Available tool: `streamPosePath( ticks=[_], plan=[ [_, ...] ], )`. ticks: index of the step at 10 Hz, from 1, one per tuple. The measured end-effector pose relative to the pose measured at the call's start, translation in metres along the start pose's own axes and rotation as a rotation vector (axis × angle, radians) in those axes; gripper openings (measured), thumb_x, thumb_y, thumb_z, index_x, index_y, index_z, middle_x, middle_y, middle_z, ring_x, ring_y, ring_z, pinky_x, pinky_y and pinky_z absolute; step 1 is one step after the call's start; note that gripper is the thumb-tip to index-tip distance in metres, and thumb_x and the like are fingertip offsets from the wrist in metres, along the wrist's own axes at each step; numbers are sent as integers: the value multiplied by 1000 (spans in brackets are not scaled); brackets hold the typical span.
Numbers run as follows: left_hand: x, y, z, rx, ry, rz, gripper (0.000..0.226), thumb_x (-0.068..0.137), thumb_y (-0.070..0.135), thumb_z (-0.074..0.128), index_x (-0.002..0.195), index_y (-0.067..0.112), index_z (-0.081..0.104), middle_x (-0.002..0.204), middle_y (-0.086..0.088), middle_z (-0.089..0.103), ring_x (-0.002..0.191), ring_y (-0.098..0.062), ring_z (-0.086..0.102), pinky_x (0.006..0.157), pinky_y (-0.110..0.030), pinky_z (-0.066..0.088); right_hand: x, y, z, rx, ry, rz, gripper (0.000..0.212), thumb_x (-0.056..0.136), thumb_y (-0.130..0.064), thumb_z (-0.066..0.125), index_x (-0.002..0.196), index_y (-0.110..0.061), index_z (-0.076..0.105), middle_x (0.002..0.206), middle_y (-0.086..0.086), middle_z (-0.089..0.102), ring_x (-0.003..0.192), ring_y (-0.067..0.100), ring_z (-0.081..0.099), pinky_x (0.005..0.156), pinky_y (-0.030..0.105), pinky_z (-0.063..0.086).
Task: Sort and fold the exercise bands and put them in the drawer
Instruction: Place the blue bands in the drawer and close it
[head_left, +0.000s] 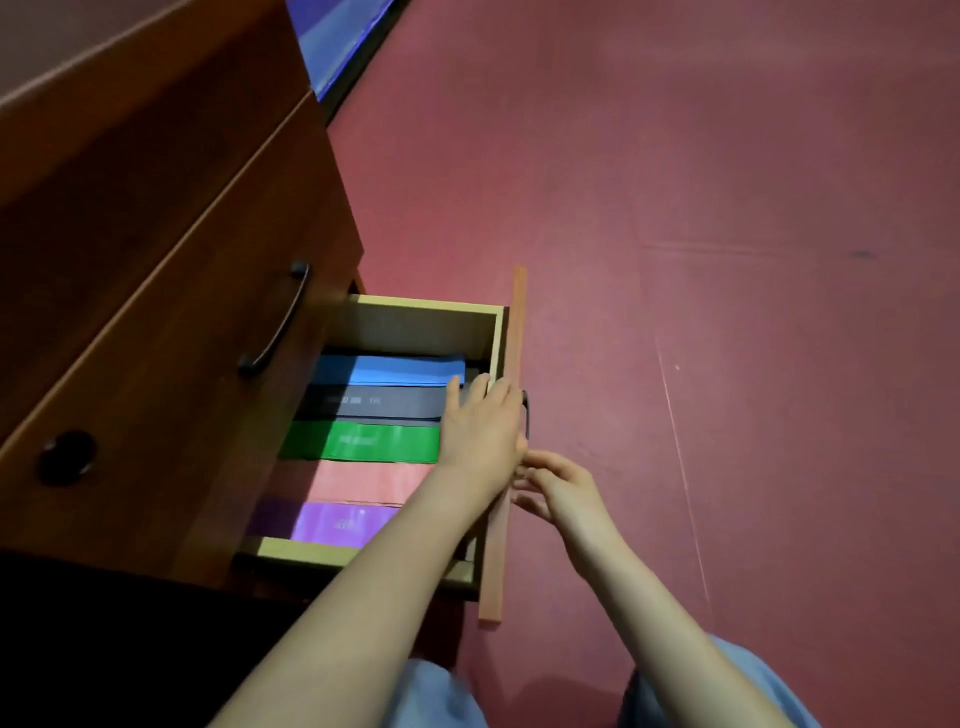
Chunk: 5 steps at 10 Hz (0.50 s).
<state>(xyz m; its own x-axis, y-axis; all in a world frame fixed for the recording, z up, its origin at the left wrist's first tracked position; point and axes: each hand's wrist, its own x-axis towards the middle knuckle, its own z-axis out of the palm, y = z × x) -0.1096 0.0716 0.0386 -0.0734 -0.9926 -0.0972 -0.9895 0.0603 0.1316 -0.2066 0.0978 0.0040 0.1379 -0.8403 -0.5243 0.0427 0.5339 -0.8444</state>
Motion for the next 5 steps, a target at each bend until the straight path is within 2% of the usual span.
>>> streamPosePath(
  ticks=[1, 2, 3, 4, 5],
  plan=[
    [-8, -29, -7, 90, -19, -38, 48, 91, 20, 40, 137, 11, 29, 148, -4, 30, 142, -20, 12, 115, -45, -1, -5, 4, 33, -24, -73, 48, 36, 86, 11, 34, 78, -14, 58, 70, 2, 56, 47, 0, 54, 56, 12, 47],
    [-16, -58, -16, 183, -18, -71, 51, 92, 20, 42, 139, 12, 25, 150, -5, 26, 143, -23, 7, 115, -46, -3, -7, 6, 67, -70, -146, 54, 33, 86, 10, 35, 94, -11, 60, 74, -2, 58, 63, 3, 54, 64, 15, 46],
    [-22, -88, -18, 268, -17, -120, 56, 91, 18, 45, 141, 12, 21, 154, -11, 12, 144, -27, -2, 116, -44, -4, -2, 7, 101, -113, -207, 59, 36, 85, 9, 36, 107, -6, 60, 89, 3, 60, 71, 4, 54, 69, 17, 47],
    [-29, -109, -26, 298, 29, -151, 56, 91, 13, 41, 141, 14, 17, 155, -16, -8, 142, -31, -15, 115, -44, -8, 6, 9, 130, -103, -286, 64, 36, 86, 11, 34, 112, 2, 57, 95, 8, 59, 78, 12, 54, 77, 25, 52],
    [-33, -124, -17, 324, 31, -155, 56, 93, 9, 36, 143, 12, 11, 153, -20, -15, 141, -33, -18, 115, -46, -8, 13, 10, 155, -79, -362, 55, 26, 87, 10, 40, 99, -3, 59, 84, 6, 61, 70, 8, 56, 64, 14, 48]
  ],
)
